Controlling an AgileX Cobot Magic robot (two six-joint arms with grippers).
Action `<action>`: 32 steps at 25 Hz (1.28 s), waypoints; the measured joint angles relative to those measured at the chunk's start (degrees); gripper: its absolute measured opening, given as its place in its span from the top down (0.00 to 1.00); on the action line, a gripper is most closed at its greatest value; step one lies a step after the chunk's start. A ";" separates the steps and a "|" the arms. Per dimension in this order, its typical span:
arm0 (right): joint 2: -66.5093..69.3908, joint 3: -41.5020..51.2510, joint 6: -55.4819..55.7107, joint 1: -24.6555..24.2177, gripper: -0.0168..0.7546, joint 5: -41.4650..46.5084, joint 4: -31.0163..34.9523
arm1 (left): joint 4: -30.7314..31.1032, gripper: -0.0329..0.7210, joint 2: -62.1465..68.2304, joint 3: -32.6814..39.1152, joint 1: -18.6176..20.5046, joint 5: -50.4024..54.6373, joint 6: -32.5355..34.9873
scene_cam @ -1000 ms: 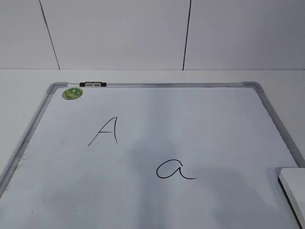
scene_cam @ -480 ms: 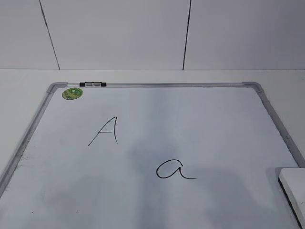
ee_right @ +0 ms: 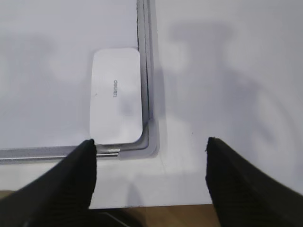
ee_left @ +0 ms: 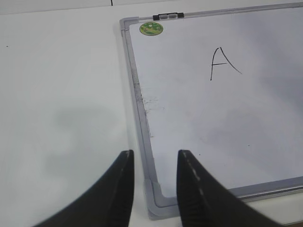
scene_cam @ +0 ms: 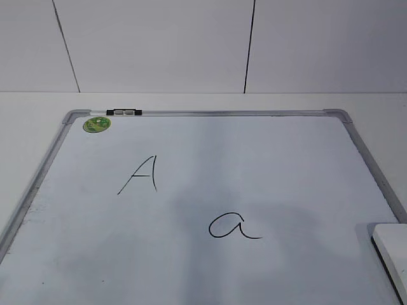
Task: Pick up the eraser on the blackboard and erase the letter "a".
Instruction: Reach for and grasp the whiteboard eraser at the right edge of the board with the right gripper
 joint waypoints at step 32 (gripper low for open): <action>41.52 -6.80 -6.06 0.00 0.23 -4.11 10.17 | 0.00 0.65 0.00 0.00 0.00 0.00 0.00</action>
